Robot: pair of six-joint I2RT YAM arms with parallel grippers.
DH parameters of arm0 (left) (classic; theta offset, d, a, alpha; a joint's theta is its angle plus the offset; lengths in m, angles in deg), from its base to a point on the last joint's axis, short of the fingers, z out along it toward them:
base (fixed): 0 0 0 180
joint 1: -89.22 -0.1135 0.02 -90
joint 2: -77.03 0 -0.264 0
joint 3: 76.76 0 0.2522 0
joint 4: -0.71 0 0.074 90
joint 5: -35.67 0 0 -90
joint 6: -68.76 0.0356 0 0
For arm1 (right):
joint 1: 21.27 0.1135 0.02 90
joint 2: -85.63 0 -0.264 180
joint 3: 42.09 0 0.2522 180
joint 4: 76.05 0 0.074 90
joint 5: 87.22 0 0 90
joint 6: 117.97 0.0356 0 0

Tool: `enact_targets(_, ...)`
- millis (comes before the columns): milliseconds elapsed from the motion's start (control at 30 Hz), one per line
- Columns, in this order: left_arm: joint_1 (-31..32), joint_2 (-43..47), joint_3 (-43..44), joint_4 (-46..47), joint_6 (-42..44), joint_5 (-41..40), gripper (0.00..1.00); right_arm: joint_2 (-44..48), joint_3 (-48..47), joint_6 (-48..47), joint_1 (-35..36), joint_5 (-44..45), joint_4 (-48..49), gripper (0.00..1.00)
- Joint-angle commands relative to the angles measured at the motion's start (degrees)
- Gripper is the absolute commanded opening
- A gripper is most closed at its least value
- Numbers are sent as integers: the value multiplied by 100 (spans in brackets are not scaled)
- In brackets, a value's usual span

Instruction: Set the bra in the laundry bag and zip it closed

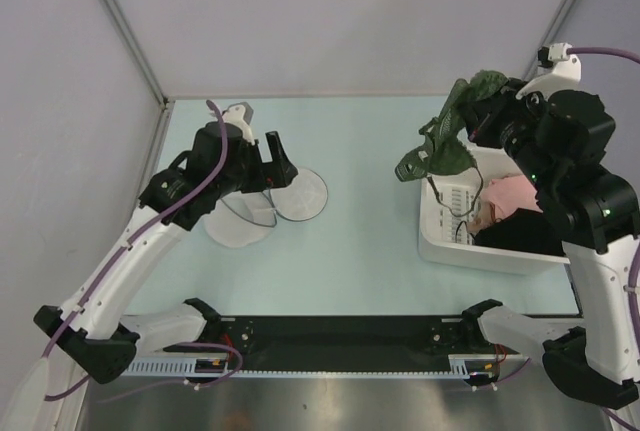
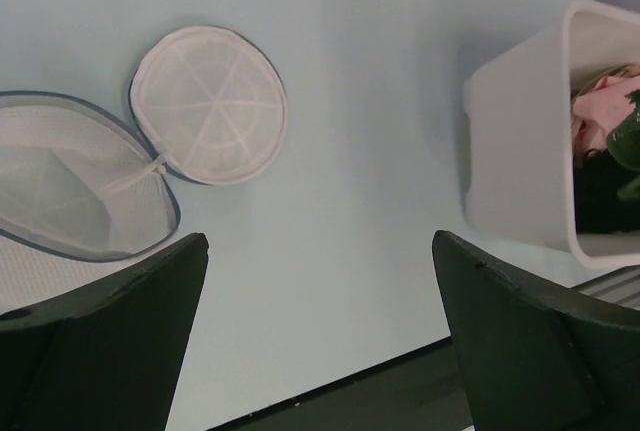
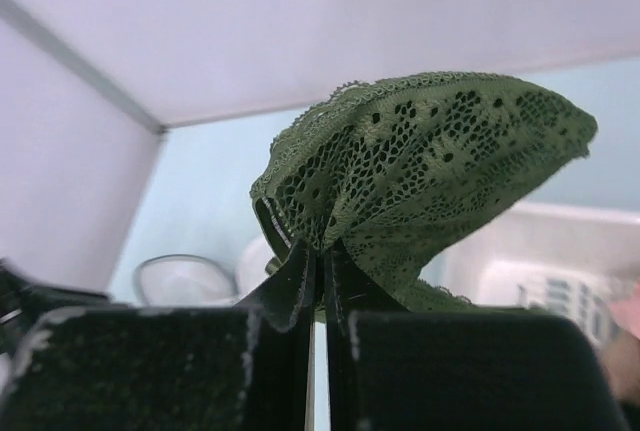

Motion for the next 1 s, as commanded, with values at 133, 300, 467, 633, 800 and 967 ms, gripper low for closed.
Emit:
enact_targets(133, 30, 630, 281, 312, -519, 146, 99, -313, -36, 542, 59, -2839, 1542, 0)
enact_targets(300, 30, 1289, -122, 180, -774, 67, 100, -453, 1141, 949, 296, -3263, 2828, 0)
enact_targets(467, 30, 1588, -535, 198, -1055, 242, 99, -375, 2336, 984, 534, -3245, 3453, 0)
enact_targets(633, 30, 1562, -966, 355, -1178, 855, 98, 212, 4067, 826, 657, -2859, 3323, 0)
enact_targets(800, 47, 1326, -1634, 523, -1257, 1454, 94, 846, 5236, 703, 876, -2122, 2383, 0)
enact_targets(967, 231, 1080, -2143, 821, -1336, 1675, 93, 1286, 5994, 878, 1184, -1419, 1978, 0)
